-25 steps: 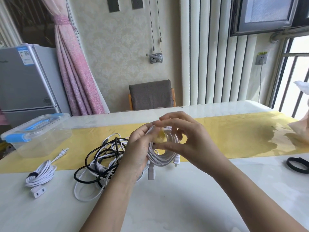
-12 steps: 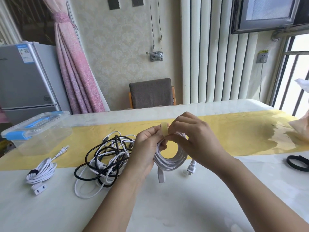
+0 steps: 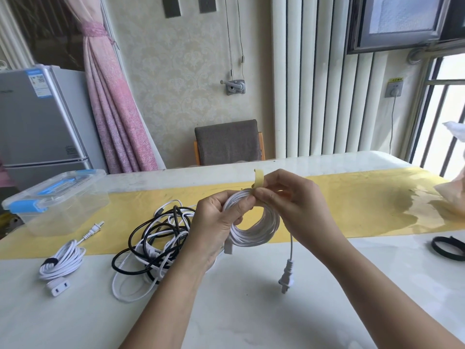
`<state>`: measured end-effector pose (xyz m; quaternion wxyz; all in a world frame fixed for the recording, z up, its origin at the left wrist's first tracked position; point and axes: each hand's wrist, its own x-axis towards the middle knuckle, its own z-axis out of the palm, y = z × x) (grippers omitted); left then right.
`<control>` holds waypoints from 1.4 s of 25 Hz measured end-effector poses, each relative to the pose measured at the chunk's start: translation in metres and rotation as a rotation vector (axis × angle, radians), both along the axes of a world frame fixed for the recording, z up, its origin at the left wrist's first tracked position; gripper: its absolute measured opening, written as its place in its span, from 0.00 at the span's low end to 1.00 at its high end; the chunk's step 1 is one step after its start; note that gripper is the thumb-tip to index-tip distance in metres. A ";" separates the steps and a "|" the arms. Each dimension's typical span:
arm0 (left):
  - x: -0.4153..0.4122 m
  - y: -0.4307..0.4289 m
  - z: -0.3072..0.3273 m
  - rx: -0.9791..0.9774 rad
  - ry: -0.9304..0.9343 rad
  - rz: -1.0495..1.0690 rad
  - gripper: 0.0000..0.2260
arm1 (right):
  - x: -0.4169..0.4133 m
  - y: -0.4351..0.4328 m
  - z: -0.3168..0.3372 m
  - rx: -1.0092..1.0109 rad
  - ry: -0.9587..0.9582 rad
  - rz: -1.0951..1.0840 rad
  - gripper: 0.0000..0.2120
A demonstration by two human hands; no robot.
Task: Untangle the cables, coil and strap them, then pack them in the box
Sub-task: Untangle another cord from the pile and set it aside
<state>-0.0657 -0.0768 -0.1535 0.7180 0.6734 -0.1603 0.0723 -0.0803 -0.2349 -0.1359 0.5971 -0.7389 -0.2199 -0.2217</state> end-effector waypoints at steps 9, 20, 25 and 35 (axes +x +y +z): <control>-0.002 -0.003 0.001 0.005 0.000 -0.037 0.09 | 0.001 0.007 -0.008 -0.117 -0.438 -0.294 0.03; -0.008 -0.017 -0.003 0.082 -0.157 0.196 0.22 | 0.002 0.012 -0.011 -0.422 -0.180 -0.262 0.11; -0.005 -0.013 -0.009 0.251 -0.393 0.422 0.19 | -0.003 0.010 -0.001 0.010 0.222 0.158 0.10; -0.007 -0.005 -0.008 0.455 -0.480 0.330 0.17 | 0.004 0.004 0.001 0.707 0.802 0.689 0.10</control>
